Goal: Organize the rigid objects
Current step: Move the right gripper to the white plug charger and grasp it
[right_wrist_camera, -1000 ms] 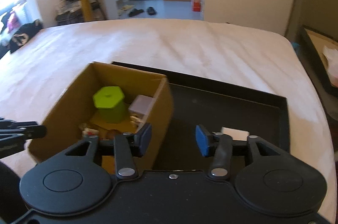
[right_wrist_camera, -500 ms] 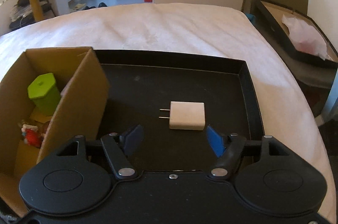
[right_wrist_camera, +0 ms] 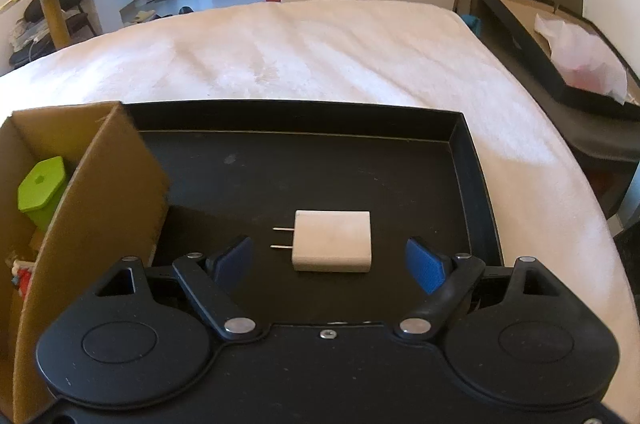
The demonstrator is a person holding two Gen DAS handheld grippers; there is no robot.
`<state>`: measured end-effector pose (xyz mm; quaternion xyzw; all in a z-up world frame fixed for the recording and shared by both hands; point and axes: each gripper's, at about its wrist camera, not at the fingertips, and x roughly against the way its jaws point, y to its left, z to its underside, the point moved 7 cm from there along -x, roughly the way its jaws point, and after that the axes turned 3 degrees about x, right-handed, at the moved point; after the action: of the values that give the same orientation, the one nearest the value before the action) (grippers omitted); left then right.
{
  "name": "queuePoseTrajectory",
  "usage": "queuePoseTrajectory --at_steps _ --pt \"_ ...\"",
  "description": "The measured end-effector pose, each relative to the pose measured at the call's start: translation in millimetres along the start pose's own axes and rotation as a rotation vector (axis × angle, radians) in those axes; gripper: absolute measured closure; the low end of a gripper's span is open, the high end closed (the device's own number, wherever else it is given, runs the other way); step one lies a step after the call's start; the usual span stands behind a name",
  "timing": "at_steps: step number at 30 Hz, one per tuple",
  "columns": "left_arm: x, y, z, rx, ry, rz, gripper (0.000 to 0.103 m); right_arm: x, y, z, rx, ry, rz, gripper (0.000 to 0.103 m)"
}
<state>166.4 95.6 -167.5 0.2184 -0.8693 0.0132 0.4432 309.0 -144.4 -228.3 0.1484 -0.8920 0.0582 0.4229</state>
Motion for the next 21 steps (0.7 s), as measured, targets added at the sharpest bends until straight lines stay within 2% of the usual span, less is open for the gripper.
queuePoseTrajectory --at_steps 8,10,12,21 --pt "1 1 1 -0.004 0.004 -0.002 0.051 -24 6 5 0.002 0.033 -0.002 0.021" --pt "1 0 0 0.000 0.002 0.000 0.051 -27 9 7 0.022 0.029 -0.004 0.025" --pt "1 1 1 0.000 0.001 0.000 0.051 -23 12 6 0.049 0.016 -0.006 0.042" --pt "0 5 2 0.020 0.009 0.010 0.051 -5 3 9 -0.009 0.087 -0.041 0.043"
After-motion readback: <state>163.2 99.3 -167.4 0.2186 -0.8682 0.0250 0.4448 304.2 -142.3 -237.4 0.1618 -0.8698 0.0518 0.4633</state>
